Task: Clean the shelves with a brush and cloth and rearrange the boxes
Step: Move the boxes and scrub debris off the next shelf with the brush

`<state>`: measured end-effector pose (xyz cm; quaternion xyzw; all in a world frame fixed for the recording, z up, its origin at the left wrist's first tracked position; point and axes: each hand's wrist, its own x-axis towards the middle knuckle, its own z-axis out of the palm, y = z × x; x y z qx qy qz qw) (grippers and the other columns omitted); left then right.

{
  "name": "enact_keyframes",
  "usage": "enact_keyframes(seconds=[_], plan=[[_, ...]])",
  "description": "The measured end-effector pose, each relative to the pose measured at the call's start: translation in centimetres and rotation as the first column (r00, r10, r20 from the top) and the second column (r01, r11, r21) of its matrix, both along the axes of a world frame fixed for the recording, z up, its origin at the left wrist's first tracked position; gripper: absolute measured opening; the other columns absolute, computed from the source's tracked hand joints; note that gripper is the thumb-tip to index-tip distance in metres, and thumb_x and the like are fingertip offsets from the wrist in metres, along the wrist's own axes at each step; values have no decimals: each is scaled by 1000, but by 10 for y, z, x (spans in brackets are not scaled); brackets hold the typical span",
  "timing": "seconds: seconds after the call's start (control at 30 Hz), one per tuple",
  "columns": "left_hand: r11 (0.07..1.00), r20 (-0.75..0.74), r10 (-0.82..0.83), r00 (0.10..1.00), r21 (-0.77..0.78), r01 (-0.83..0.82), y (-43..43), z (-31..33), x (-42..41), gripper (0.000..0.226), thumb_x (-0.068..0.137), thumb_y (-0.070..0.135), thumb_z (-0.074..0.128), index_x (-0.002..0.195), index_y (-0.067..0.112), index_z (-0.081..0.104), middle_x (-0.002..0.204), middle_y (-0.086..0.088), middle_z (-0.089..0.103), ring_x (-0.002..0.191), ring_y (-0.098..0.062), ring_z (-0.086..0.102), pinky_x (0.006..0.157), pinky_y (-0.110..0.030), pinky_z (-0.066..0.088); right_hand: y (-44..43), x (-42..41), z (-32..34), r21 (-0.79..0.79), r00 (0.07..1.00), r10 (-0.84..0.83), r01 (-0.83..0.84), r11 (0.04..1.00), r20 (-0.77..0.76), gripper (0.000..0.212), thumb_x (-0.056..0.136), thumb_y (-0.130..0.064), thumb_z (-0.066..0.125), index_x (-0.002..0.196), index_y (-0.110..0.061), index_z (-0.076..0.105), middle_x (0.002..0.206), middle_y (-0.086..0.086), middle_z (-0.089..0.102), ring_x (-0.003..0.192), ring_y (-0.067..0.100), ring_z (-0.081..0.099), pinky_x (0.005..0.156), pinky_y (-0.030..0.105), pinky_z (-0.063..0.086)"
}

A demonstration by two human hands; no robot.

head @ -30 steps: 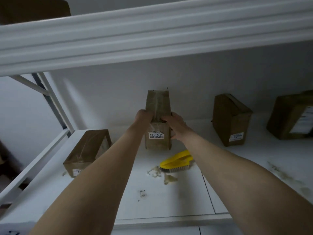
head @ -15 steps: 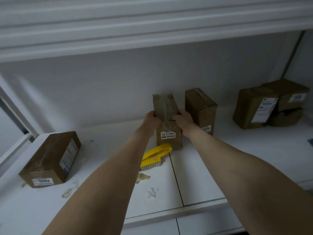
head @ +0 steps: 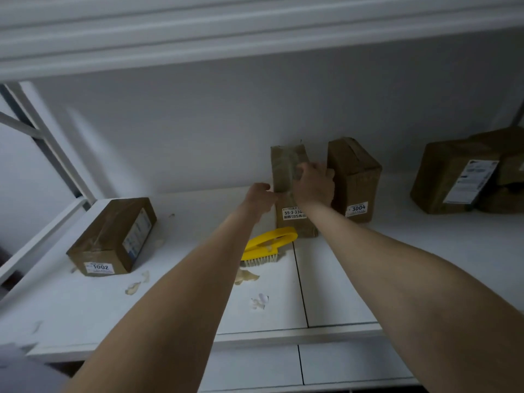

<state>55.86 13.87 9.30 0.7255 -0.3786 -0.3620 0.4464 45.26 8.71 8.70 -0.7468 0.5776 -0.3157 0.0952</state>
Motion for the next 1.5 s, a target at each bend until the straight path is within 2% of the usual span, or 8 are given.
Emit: enact_keyframes(seconds=[0.07, 0.2, 0.33, 0.43, 0.77, 1.13, 1.37, 1.5], plan=[[998, 42, 36, 998, 53, -38, 5, -2, 9, 32, 92, 3, 50, 124, 4, 51, 122, -21, 58, 105, -32, 60, 91, -39, 51, 10, 6, 0, -109, 988, 150, -152, 982, -22, 22, 93, -28, 52, 114, -21, 57, 120, 5, 53, 106, 22, 49, 75, 30, 41], [985, 62, 156, 986, 65, -160, 31, -10, 21, 38, 94, 2, 46, 132, 4, 48, 118, -22, 61, 89, -27, 63, 63, -31, 51, 35, 25, -9, 133, 840, 510, -493, 860, -186, 22, 90, -38, 58, 105, -23, 64, 108, 1, 66, 102, 21, 61, 79, 32, 49], [968, 44, 202, 978, 144, -207, 57, -21, 35, 40, 95, 2, 44, 136, 3, 44, 118, -22, 60, 86, -24, 60, 64, -33, 51, 59, 36, -30, 349, 622, 572, -455, 820, -535, 55, 85, -40, 62, 135, -26, 46, 131, 3, 55, 119, 26, 55, 90, 33, 46], [953, 55, 211, 976, 210, -218, 74, -28, 45, 34, 97, 3, 41, 130, 0, 44, 116, -20, 59, 86, -23, 60, 71, -35, 52, 67, 43, -39, 358, 559, 519, -379, 853, -647, 42, 90, -19, 51, 133, -18, 50, 132, 9, 55, 119, 29, 55, 89, 34, 46], [952, 81, 204, 976, 215, -217, 95, -31, 95, 23, 96, 4, 40, 75, 4, 50, 75, -10, 57, 63, -17, 58, 63, -31, 53, 66, 78, -38, 385, 848, 432, -304, 871, -307, 32, 76, -31, 63, 105, -22, 70, 107, 3, 69, 100, 25, 65, 70, 25, 44], [963, 23, -41, 999, 269, 33, 103, -36, 150, 16, 95, 3, 42, 98, 2, 58, 78, -9, 61, 66, -16, 60, 73, -33, 55, 79, 153, -61, 483, 948, 304, -312, 818, 96, 28, 79, -37, 68, 94, -14, 74, 95, 6, 72, 82, 20, 65, 67, 23, 45], [952, -1, -54, 999, 302, 52, 120, -38, 186, 30, 98, 3, 33, 119, -3, 54, 87, -13, 63, 65, -16, 60, 73, -33, 56, 96, 184, -70, 547, 917, 396, -305, 780, -53, 27, 79, -34, 62, 95, -15, 71, 101, 7, 71, 92, 24, 65, 72, 28, 47], [978, 84, 100, 991, 177, -114, 121, -31, 211, 33, 98, 3, 34, 124, 1, 56, 91, -15, 65, 75, -23, 64, 61, -29, 58, 102, 192, -50, 398, 924, 332, -238, 886, -187, 43, 75, -55, 60, 106, -25, 64, 112, 0, 64, 103, 24, 61, 73, 27, 41]])
